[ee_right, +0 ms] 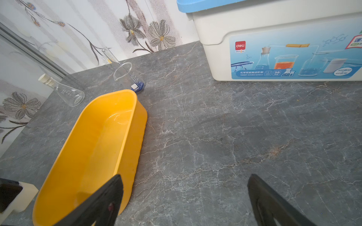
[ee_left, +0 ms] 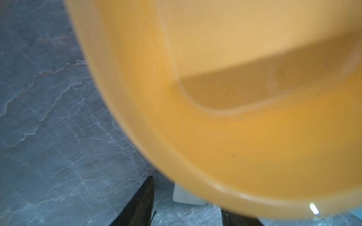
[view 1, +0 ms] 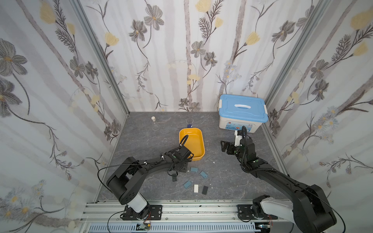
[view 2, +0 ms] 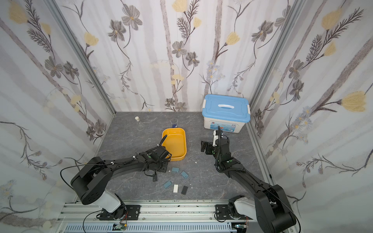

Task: Put the eraser in the storage box
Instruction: Pick up the eraser from the center of the board.

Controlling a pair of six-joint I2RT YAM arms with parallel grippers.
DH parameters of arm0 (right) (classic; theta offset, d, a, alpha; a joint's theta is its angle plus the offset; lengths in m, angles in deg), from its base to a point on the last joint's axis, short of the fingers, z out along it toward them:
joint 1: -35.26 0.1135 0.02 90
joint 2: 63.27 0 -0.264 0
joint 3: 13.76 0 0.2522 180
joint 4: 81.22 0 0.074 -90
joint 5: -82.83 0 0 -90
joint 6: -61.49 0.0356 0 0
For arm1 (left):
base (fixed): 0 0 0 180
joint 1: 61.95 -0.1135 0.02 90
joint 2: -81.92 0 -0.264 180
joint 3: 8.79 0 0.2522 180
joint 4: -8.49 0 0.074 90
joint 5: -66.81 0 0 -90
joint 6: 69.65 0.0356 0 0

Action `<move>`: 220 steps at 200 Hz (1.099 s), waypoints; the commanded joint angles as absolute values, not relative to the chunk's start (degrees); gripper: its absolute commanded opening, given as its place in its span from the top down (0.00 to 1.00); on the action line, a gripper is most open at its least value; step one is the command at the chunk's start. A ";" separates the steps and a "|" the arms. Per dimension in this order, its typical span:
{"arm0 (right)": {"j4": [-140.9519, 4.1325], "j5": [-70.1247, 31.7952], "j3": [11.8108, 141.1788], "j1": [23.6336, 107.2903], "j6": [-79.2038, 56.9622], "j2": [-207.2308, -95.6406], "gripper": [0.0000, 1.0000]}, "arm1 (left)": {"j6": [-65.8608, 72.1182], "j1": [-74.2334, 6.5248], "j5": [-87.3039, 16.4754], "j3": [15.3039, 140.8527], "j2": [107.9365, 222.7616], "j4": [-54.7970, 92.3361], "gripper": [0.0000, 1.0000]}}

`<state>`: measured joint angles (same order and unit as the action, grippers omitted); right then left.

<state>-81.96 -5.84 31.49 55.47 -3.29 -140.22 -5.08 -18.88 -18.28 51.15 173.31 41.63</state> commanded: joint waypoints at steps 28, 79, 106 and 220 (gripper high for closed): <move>-82.33 -4.44 31.30 55.66 -2.76 -139.56 0.00 | -4.90 -19.06 -18.80 51.08 174.36 40.23 0.48; -82.70 -4.36 31.12 55.95 -2.40 -139.30 0.00 | -4.48 -19.08 -20.11 49.91 173.63 40.98 0.68; -82.85 -4.26 31.11 56.01 -2.39 -139.48 0.00 | -4.76 -19.06 -19.62 48.79 171.64 41.83 0.72; -83.32 -2.91 31.29 56.45 -1.81 -139.66 0.00 | -3.54 -20.57 -16.24 57.38 154.49 54.55 0.71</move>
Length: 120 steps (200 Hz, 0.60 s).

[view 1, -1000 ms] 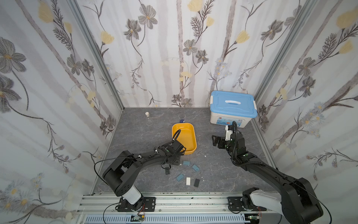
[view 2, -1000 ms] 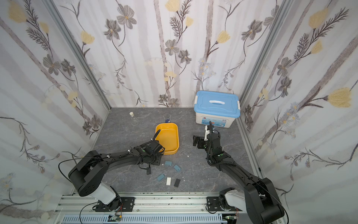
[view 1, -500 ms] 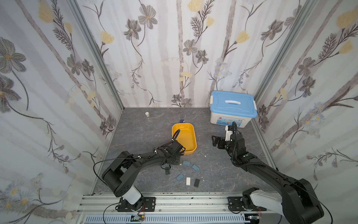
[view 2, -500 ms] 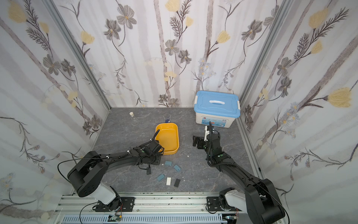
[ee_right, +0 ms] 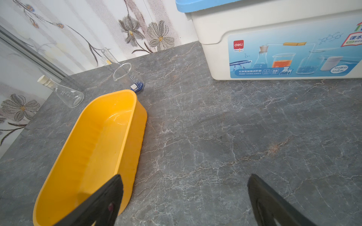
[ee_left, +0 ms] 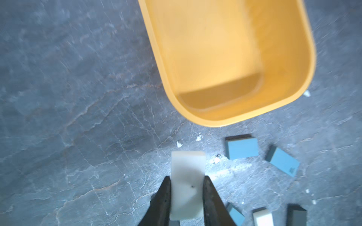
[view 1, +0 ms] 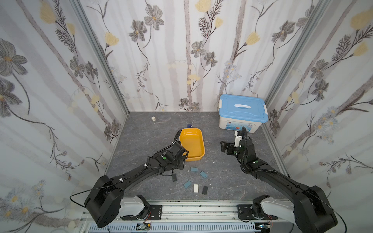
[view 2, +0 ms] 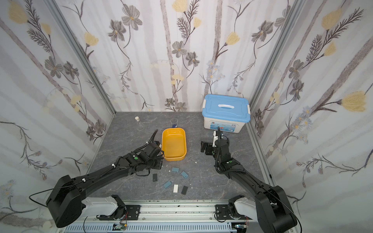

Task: Put the eraser in the storage box
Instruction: Pick up the eraser from the center of the board, then place the eraser in the storage box.

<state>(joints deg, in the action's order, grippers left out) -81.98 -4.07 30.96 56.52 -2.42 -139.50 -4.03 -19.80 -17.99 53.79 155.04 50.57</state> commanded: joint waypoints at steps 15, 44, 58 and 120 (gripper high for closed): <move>-83.14 -2.60 31.62 56.46 -1.99 -139.65 0.00 | -2.94 -21.24 -16.57 59.82 155.26 54.66 0.71; -82.89 -2.05 32.08 56.53 -2.31 -139.74 0.00 | -1.20 -22.90 -17.11 65.17 160.21 53.74 0.71; -82.94 -1.88 32.08 56.52 -2.33 -139.74 0.00 | -0.94 -23.87 -17.52 67.55 163.51 52.19 0.71; -82.98 -1.58 33.67 56.26 -3.14 -141.93 0.00 | -0.48 -26.71 -21.25 82.29 184.24 47.21 0.72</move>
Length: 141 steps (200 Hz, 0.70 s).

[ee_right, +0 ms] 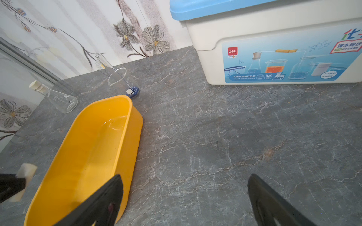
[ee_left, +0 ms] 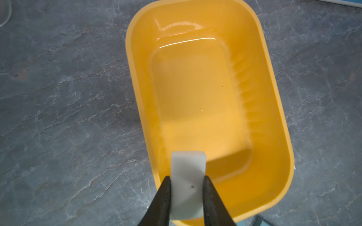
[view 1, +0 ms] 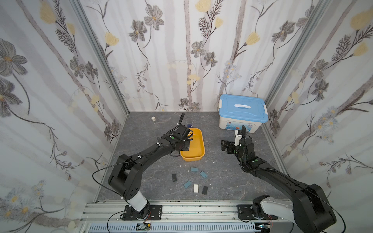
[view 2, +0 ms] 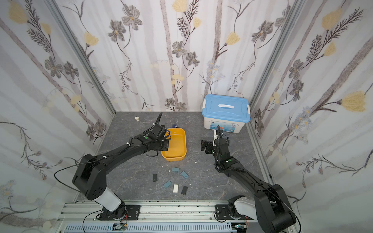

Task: Put the eraser in the storage box
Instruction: Place the eraser in the storage box.

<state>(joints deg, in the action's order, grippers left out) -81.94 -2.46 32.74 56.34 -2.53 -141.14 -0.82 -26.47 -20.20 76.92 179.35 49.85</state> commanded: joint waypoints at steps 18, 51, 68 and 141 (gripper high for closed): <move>-83.02 -1.78 33.75 56.19 -3.12 -142.11 0.00 | -0.73 -27.15 -21.46 87.08 188.75 47.42 0.72; -83.39 -1.80 33.80 56.18 -3.19 -142.61 0.00 | -1.05 -28.87 -21.25 94.58 196.07 49.30 0.72; -83.50 -1.97 33.97 56.17 -3.35 -143.22 0.00 | -1.78 -29.89 -21.56 96.17 198.61 49.51 0.72; -84.29 -3.12 34.92 56.17 -3.46 -145.95 0.00 | -4.08 -31.36 -20.99 99.43 204.83 48.28 0.72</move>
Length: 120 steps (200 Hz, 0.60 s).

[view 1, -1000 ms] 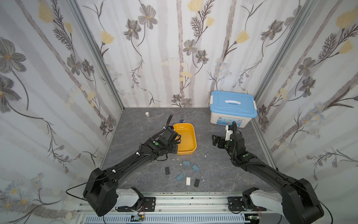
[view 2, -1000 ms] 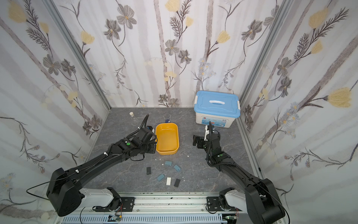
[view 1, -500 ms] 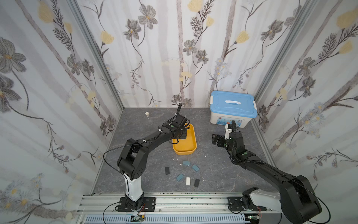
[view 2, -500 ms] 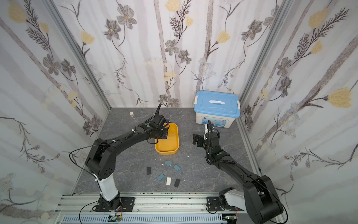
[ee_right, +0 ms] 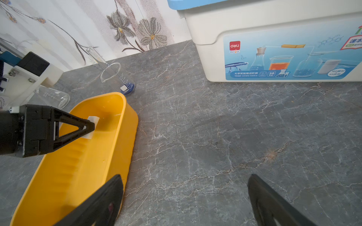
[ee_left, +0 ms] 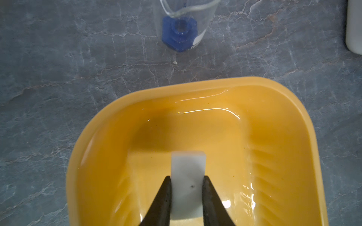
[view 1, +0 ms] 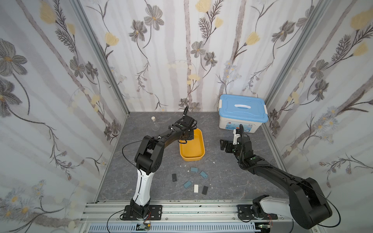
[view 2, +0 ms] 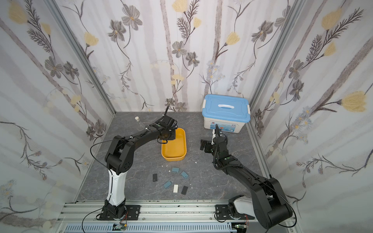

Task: Put the eraser in the storage box
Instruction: Place the eraser in the storage box.

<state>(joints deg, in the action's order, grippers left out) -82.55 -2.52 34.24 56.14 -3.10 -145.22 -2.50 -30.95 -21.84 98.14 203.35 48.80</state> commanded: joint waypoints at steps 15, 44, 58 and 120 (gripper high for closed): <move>-84.41 -3.13 34.92 56.13 -3.54 -146.29 0.00 | -5.08 -31.67 -20.41 100.02 205.76 48.34 0.72; -84.30 -2.86 35.00 56.03 -3.89 -146.68 0.00 | -6.57 -31.81 -18.66 100.03 206.63 47.90 0.72; -84.12 -2.87 35.23 55.99 -4.03 -146.84 0.00 | -6.67 -31.98 -18.44 99.98 206.87 47.48 0.72; -83.38 -2.70 35.95 55.74 -4.25 -147.29 0.00 | -6.81 -32.36 -18.55 102.29 209.89 49.19 0.71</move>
